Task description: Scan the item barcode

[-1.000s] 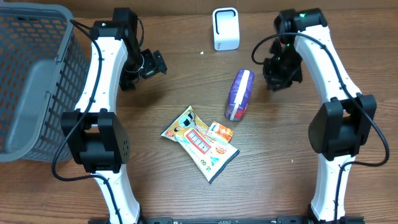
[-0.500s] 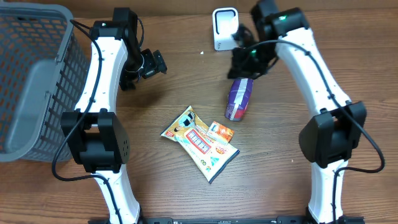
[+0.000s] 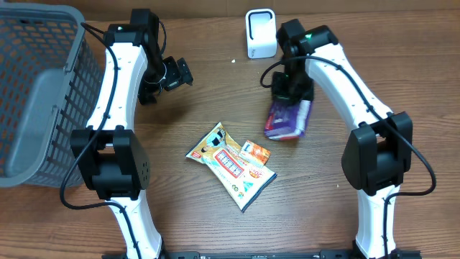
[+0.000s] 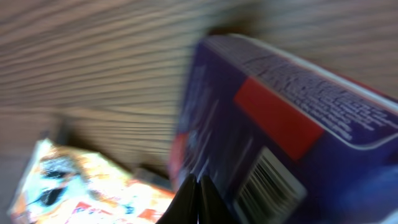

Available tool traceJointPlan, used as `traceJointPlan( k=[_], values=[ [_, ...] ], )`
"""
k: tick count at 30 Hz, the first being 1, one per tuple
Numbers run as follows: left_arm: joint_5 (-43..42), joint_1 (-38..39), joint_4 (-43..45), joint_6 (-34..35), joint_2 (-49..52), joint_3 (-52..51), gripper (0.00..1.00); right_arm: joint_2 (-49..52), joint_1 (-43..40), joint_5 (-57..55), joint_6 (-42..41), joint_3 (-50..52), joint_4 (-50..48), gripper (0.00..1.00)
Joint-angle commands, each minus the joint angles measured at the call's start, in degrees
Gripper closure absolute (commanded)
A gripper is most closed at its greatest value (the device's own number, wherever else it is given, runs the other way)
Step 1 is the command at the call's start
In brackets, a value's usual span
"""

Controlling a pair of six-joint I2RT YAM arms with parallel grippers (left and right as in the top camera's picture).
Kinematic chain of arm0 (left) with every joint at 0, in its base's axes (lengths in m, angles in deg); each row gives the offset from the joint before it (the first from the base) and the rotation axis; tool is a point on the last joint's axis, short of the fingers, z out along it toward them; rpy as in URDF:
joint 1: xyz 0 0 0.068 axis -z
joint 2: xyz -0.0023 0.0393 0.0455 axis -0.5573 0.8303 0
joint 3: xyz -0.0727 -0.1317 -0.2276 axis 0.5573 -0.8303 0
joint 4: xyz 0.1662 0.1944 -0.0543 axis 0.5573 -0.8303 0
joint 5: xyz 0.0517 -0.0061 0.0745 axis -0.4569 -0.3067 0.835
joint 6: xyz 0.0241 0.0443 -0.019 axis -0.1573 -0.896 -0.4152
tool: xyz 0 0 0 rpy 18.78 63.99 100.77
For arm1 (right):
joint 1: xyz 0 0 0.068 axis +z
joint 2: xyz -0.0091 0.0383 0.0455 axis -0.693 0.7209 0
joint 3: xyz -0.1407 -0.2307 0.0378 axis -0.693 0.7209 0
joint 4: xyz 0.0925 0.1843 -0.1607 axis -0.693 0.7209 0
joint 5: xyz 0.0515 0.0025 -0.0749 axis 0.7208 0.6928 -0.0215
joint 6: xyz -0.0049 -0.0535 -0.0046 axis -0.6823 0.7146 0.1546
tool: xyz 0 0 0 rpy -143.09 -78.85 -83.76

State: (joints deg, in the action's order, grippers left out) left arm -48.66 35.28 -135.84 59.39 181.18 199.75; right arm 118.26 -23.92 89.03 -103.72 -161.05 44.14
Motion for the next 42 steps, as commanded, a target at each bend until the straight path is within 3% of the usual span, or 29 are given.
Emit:
traceJointPlan(
  k=[1,6,8,12,17,25,34,42],
  values=[
    [0.61,0.22,0.17,0.39,-0.52,0.48,0.0,-1.25,-2.25,-5.77,-1.9,-2.14,2.45,0.96],
    [0.59,0.24,0.09,0.37,-0.52,0.48,0.0,-1.25,-5.03,-5.77,0.02,-3.72,5.79,0.95],
    [0.57,0.28,-0.09,0.35,-0.52,0.48,0.0,-1.25,-6.19,-5.77,1.73,-3.69,6.32,0.87],
    [-0.39,1.01,-0.22,-1.6,-0.52,0.48,0.0,-1.25,-9.03,-5.79,3.15,-3.69,6.82,0.57],
    [-5.2,3.3,0.55,-6.43,-0.44,0.48,0.0,-1.25,-13.7,-5.73,4.17,-3.67,6.82,0.01],
    [-5.92,9.22,3.04,-7.39,-0.02,0.48,0.0,-1.22,-19.37,-1.16,8.57,-0.87,7.04,0.02],
    [-3.58,15.34,4.96,-7.37,-0.02,0.48,0.0,-1.22,-20.06,3.17,8.7,10.29,0.85,0.37],
    [-2.47,16.2,5.49,-7.3,-0.02,0.48,0.0,-1.22,-16.55,20.98,12.76,17.66,-10.32,0.36]
  ],
)
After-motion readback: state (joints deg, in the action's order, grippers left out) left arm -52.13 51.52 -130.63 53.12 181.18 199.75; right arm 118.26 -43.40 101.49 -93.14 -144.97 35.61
